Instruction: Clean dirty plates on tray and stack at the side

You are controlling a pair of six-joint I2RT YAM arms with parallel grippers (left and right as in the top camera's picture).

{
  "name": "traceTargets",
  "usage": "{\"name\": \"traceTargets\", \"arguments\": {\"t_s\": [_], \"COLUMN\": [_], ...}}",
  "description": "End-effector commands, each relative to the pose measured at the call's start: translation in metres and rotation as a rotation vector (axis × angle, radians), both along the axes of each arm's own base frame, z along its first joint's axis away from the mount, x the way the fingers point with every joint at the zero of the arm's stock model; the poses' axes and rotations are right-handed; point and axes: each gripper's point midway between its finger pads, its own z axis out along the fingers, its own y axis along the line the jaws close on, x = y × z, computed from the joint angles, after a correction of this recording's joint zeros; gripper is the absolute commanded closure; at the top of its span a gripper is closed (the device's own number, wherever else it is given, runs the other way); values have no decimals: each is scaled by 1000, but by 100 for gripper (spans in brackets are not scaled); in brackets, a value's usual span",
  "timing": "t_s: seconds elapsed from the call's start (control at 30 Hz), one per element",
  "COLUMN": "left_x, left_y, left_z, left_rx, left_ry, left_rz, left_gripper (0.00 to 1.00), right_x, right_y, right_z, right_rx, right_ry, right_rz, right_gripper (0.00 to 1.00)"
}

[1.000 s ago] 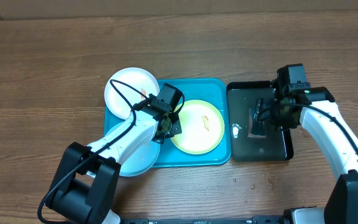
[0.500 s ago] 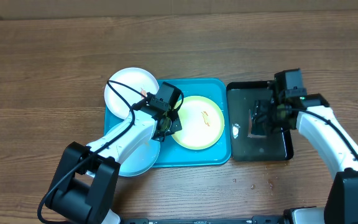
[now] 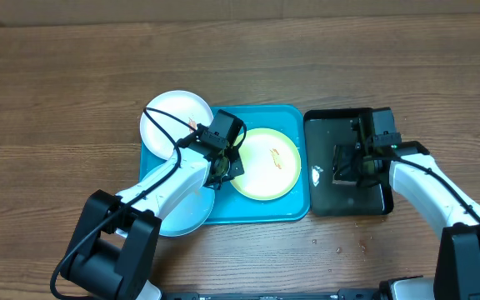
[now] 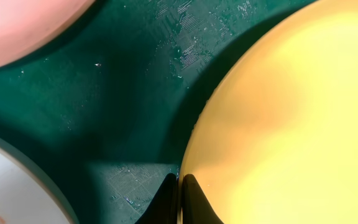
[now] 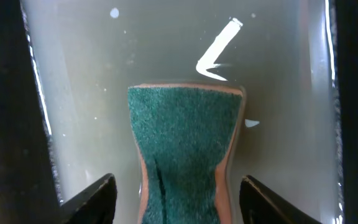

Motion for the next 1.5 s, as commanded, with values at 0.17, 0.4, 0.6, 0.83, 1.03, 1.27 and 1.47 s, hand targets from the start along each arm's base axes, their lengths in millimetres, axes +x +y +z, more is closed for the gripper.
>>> {"name": "traceTargets", "arguments": {"t_s": [0.17, 0.4, 0.6, 0.83, 1.03, 1.27, 1.47], "left_x": [-3, -2, -1, 0, -1, 0, -1], "left_y": [4, 5, 9, 10, 16, 22, 22], "left_z": [-7, -6, -7, -7, -8, -9, -9], "left_rx": [7, 10, 32, 39, 70, 99, 95], "left_ry": [18, 16, 7, 4, -1, -9, -4], "left_rz": [27, 27, 34, 35, 43, 61, 78], "left_gripper": [96, 95, 87, 95, 96, 96, 80], "right_x": [-7, -5, 5, 13, 20, 29, 14], "right_y": [-1, -1, -3, -4, -9, -7, -8], "right_z": [-13, -10, 4, 22, 41, 63, 57], "right_rx": [-7, -6, -29, -55, -87, -84, -85], "right_ry": [2, -5, -15, -14, -14, -29, 35], "right_rz": [2, 4, 3, 33, 22, 22, 26], "right_gripper": [47, 85, 87, 96, 96, 96, 96]}}
